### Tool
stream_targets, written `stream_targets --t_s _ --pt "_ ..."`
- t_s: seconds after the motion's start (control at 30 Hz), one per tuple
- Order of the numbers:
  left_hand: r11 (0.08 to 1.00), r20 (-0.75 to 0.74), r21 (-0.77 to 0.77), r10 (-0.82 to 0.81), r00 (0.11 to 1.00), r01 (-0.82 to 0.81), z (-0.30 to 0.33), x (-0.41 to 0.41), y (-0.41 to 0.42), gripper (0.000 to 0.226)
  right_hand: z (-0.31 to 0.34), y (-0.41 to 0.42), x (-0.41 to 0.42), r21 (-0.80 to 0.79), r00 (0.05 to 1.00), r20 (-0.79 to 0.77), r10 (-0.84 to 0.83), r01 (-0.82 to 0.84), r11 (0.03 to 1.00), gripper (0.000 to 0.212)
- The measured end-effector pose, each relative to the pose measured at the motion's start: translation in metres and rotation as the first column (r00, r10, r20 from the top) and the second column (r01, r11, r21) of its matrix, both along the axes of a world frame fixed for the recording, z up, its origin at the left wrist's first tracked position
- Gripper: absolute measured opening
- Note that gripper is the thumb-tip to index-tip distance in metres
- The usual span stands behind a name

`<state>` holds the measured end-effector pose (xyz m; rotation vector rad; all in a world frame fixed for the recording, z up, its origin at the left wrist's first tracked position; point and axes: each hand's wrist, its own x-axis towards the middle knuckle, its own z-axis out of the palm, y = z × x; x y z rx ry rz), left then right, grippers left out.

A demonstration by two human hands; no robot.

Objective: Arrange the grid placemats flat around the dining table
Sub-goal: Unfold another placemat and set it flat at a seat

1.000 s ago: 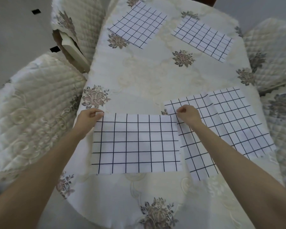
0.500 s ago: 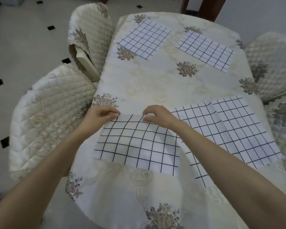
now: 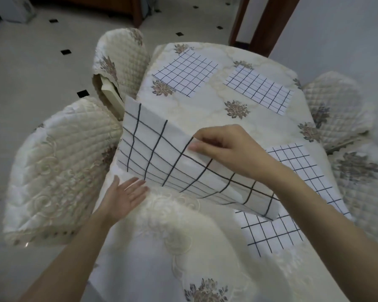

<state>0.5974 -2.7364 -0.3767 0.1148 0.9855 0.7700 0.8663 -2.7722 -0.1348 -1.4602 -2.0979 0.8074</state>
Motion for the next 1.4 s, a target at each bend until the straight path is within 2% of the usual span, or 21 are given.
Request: stream_targets --t_s 0.1,0.17,0.2,0.27,0.37,0.4,0.5,0.53,0.63,0.7,0.77,0.83,0.87,0.93,1.1,1.27,1.4 --pt "0.997 0.17 -0.002 -0.076 0.983 0.077 0.019 0.029 -0.006 0.078 0.009 0.006 0.015 -0.028 0.972 -0.205 -0.112 0.109 0.994 0.023" --pt "0.98 0.403 0.138 -0.19 0.895 0.146 0.042 0.041 -0.005 0.084 0.0 0.013 0.028 -0.056 0.919 -0.311 -0.24 0.234 0.971 0.023" --pt "0.967 0.424 0.196 -0.233 0.875 0.163 0.052 0.042 -0.003 0.092 -0.009 0.016 0.035 -0.087 0.879 -0.361 -0.312 0.301 0.95 0.026" --pt "0.939 0.255 0.284 -0.271 0.928 0.196 0.075 0.047 0.001 0.094 -0.034 0.021 0.047 -0.177 0.774 -0.441 -0.455 0.422 0.889 0.032" --pt "0.871 -0.031 0.432 -0.245 0.969 0.234 0.092 0.053 0.012 0.049 -0.082 0.026 0.059 -0.357 0.596 -0.484 -0.64 0.533 0.767 0.042" --pt "0.855 -0.113 0.444 -0.245 0.963 0.27 0.093 0.056 0.017 0.041 -0.099 0.026 0.062 -0.418 0.545 -0.479 -0.688 0.547 0.725 0.047" --pt "0.834 -0.369 0.363 -0.281 0.886 0.416 0.074 0.058 0.032 0.033 -0.154 0.026 0.067 -0.564 0.436 -0.383 -0.814 0.588 0.58 0.063" --pt "0.843 -0.433 0.309 -0.288 0.854 0.441 0.065 0.057 0.036 0.027 -0.168 0.024 0.065 -0.614 0.402 -0.345 -0.848 0.587 0.528 0.06" --pt "0.877 -0.534 0.167 -0.303 0.789 0.45 0.042 0.052 0.038 0.029 -0.193 0.012 0.049 -0.752 0.311 -0.196 -0.93 0.561 0.346 0.018" --pt "0.879 -0.569 0.099 -0.334 0.752 0.466 0.022 0.048 0.038 0.038 -0.208 0.003 0.043 -0.817 0.265 -0.106 -0.958 0.526 0.236 0.023" --pt "0.877 -0.593 0.053 -0.357 0.722 0.477 0.008 0.043 0.034 0.046 -0.216 -0.007 0.037 -0.845 0.227 -0.06 -0.972 0.507 0.17 0.022" --pt "0.881 -0.61 0.016 -0.366 0.703 0.473 -0.006 0.038 0.032 0.039 -0.223 -0.015 0.034 -0.857 0.209 -0.037 -0.977 0.496 0.138 0.014" --pt "0.883 -0.618 0.01 -0.363 0.697 0.469 -0.012 0.037 0.031 0.044 -0.226 -0.019 0.033 -0.859 0.208 -0.026 -0.978 0.496 0.128 0.012" --pt "0.874 -0.645 0.014 -0.364 0.672 0.486 -0.019 0.034 0.03 0.038 -0.231 -0.026 0.035 -0.854 0.222 -0.012 -0.975 0.504 0.126 0.014" --pt "0.833 -0.696 0.042 -0.371 0.614 0.552 -0.031 0.024 0.019 0.037 -0.235 -0.039 0.04 -0.819 0.326 -0.034 -0.945 0.533 0.214 0.014" --pt "0.826 -0.775 0.035 -0.333 0.537 0.562 -0.031 0.025 0.006 0.032 -0.238 -0.048 0.046 -0.795 0.448 0.021 -0.894 0.55 0.257 0.012" --pt "0.843 -0.797 0.058 -0.283 0.533 0.535 -0.028 0.021 0.006 0.031 -0.24 -0.054 0.043 -0.784 0.481 0.033 -0.876 0.556 0.275 0.011"
